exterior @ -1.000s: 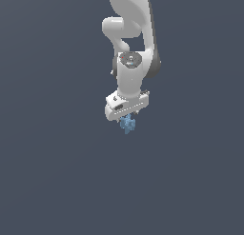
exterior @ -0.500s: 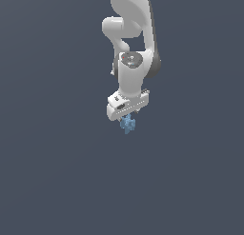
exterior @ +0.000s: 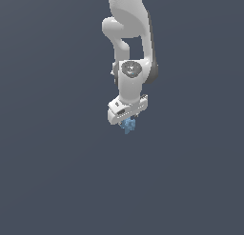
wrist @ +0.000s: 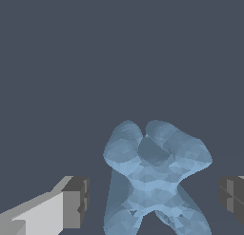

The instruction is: Pick up the object and move it to a goal position.

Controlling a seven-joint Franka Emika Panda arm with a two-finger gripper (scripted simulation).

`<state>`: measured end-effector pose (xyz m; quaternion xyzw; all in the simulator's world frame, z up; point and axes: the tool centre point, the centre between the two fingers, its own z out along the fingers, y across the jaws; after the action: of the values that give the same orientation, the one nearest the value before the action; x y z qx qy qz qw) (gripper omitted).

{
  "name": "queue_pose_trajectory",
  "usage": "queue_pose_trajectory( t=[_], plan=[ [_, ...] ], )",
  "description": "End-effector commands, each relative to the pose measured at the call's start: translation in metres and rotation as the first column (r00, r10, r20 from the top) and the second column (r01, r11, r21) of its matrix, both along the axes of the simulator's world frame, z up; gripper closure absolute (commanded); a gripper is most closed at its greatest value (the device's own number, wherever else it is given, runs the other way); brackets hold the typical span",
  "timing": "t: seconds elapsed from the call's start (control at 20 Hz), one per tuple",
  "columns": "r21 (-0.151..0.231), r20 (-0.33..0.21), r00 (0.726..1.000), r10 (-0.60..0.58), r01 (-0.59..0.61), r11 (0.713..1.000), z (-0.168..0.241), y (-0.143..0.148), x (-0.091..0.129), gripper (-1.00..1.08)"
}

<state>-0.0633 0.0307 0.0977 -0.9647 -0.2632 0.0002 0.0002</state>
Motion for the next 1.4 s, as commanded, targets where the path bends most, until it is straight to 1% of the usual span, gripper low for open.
queue_pose_trajectory(
  t=[0.0,0.25,0.3,0.95,1.15,1.35],
  plan=[
    [0.0,0.0,1.0,0.001,-0.001,1.0,-0.01,0.0,0.0,-0.92],
    [0.0,0.0,1.0,0.001,-0.001,1.0,-0.017,0.0,0.001,-0.92],
    [0.0,0.0,1.0,0.001,-0.001,1.0,-0.017,0.0,0.001,1.08],
    [0.0,0.001,1.0,0.002,-0.002,1.0,-0.014,0.004,0.0,1.08],
    [0.0,0.001,1.0,0.002,-0.002,1.0,-0.004,0.019,-0.004,1.08],
    [-0.002,0.001,1.0,0.002,-0.002,1.0,0.013,0.047,-0.011,1.08]
  ],
)
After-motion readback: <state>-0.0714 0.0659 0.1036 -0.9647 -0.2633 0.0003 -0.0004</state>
